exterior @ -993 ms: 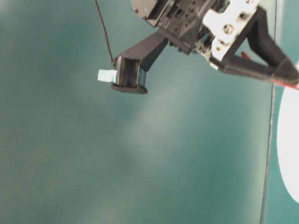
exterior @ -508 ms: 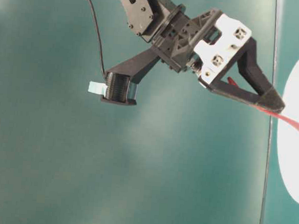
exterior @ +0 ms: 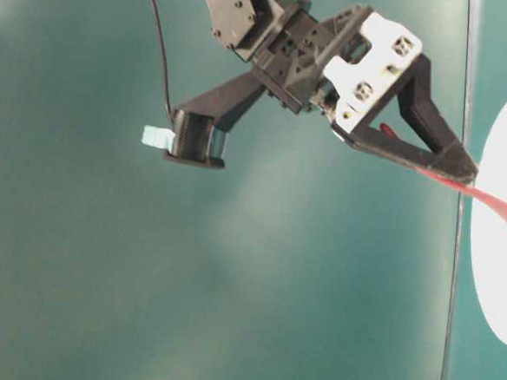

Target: Scoop the yellow hexagonal prism block from the bowl with a spoon using the right arm.

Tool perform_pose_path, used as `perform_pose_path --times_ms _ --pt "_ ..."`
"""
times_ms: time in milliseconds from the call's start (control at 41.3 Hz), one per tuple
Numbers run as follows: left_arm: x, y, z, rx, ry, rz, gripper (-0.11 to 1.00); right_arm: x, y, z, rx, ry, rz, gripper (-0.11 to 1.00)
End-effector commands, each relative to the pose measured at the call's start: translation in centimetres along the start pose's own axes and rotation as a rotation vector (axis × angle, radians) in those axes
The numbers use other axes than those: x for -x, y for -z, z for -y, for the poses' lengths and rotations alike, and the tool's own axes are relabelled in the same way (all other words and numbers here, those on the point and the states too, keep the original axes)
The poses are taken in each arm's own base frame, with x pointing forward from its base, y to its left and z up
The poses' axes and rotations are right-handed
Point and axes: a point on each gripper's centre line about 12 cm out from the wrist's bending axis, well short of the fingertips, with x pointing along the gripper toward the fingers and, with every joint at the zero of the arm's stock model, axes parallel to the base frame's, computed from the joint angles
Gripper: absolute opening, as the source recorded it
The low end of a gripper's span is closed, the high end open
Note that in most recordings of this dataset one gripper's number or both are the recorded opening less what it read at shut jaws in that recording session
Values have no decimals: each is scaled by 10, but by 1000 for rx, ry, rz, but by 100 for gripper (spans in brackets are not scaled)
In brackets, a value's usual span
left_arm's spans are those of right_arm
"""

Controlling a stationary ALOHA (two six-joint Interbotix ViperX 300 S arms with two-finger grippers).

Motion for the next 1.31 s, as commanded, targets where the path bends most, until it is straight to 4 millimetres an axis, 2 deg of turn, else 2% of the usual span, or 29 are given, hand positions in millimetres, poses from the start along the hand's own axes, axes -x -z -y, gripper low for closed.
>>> perform_pose_path --times_ms 0,436,654,944,1283 --pt "-3 -12 0 -3 0 34 3 15 -12 -2 7 5 58 23" --pt "-3 -12 0 -3 -1 34 3 21 -9 -2 9 22 90 23" --pt "-3 -12 0 -2 -2 34 3 24 -15 -1 15 26 113 23" --pt "-3 -12 0 -2 -2 34 3 63 -31 -5 128 40 193 23" --pt "-3 -13 0 -2 -2 37 3 107 -19 -18 155 -12 163 23"
